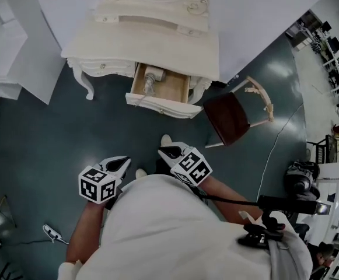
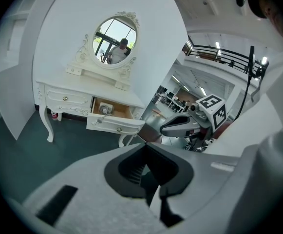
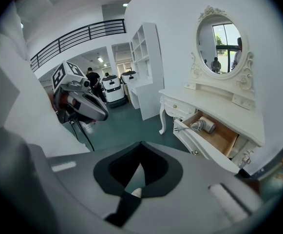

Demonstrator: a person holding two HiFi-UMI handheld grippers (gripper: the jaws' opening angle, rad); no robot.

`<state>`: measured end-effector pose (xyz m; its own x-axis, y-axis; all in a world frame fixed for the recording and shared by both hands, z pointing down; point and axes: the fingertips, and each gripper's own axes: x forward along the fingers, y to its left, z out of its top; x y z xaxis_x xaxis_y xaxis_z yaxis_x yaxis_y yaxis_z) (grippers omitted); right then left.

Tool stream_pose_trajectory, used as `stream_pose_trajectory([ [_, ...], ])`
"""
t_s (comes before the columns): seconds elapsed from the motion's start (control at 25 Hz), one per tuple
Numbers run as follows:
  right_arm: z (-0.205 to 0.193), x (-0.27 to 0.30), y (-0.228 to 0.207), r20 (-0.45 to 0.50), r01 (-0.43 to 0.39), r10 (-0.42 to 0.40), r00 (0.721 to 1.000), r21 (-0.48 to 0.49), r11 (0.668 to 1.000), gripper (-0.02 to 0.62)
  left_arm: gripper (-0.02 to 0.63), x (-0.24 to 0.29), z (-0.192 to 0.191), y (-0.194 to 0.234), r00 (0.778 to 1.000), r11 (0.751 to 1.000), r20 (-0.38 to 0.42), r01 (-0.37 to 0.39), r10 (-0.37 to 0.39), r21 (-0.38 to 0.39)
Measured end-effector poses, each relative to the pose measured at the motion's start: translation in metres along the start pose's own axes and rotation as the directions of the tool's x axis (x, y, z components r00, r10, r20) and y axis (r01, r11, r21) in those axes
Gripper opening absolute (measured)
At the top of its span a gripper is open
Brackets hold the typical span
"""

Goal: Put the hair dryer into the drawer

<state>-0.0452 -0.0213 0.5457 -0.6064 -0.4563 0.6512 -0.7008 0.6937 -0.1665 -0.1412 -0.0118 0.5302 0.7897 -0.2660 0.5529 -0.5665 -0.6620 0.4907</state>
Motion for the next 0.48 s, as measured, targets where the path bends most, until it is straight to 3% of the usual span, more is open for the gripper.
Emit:
stream_pose_trajectory([
  [0.48,-0.013,-0.005,-0.007,-0.013,-0.001,0.001,1.000,0.017,1.000,-0.002,0.002,0.015,-0.005,-0.003,0.999,1.000,-0.030,0.013,-0.013,-0.016],
])
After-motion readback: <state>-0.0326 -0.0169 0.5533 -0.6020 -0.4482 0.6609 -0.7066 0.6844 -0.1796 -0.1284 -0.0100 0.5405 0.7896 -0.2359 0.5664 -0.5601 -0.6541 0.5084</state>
